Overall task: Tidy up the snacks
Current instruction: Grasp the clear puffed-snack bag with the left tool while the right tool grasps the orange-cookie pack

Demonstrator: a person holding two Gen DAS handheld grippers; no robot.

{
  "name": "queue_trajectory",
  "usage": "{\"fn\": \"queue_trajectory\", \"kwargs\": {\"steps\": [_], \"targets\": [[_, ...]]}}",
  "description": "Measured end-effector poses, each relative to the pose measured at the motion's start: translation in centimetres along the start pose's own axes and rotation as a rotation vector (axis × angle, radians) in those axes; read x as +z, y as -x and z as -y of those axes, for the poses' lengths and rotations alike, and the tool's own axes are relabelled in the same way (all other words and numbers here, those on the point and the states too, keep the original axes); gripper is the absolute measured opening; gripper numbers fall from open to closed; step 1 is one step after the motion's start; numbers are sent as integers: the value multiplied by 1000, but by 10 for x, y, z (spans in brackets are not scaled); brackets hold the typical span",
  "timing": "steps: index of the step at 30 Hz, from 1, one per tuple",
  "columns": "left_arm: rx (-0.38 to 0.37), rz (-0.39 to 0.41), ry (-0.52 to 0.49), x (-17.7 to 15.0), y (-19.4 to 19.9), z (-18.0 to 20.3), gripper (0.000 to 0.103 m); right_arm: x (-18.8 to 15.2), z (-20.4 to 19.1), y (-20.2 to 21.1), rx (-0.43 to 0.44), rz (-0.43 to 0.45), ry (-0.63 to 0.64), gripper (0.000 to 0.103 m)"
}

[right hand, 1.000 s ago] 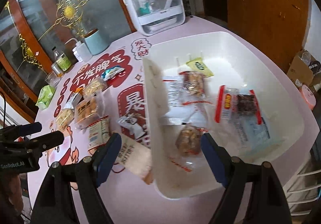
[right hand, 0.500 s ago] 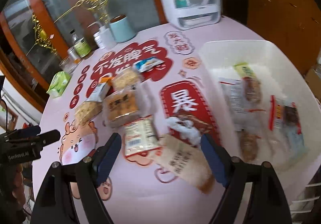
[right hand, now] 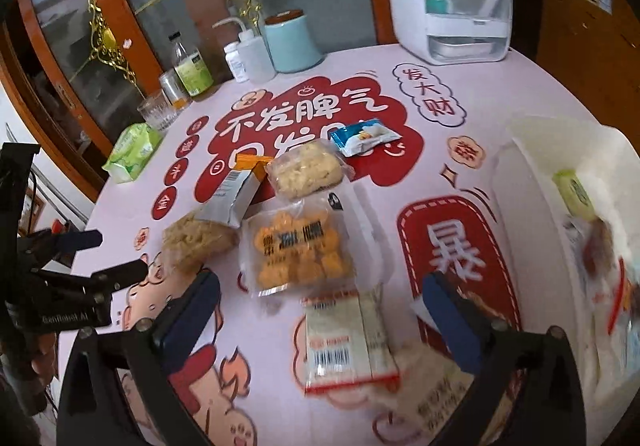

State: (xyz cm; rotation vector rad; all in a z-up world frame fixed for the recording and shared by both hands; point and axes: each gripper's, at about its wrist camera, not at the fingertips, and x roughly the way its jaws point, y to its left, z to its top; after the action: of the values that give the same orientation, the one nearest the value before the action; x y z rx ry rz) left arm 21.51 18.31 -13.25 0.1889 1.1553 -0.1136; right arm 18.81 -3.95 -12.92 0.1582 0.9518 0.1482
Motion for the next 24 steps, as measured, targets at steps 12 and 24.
{"fn": "queue_trajectory", "kwargs": {"steps": [12,24], "targets": [[-76,-73,-233,34,-73,15,89,13,-25,-79,-8,-122,170,103],[-69,-133,-328,43,-115,22,89,24,-34,-105,-29,-158,225,103]]}}
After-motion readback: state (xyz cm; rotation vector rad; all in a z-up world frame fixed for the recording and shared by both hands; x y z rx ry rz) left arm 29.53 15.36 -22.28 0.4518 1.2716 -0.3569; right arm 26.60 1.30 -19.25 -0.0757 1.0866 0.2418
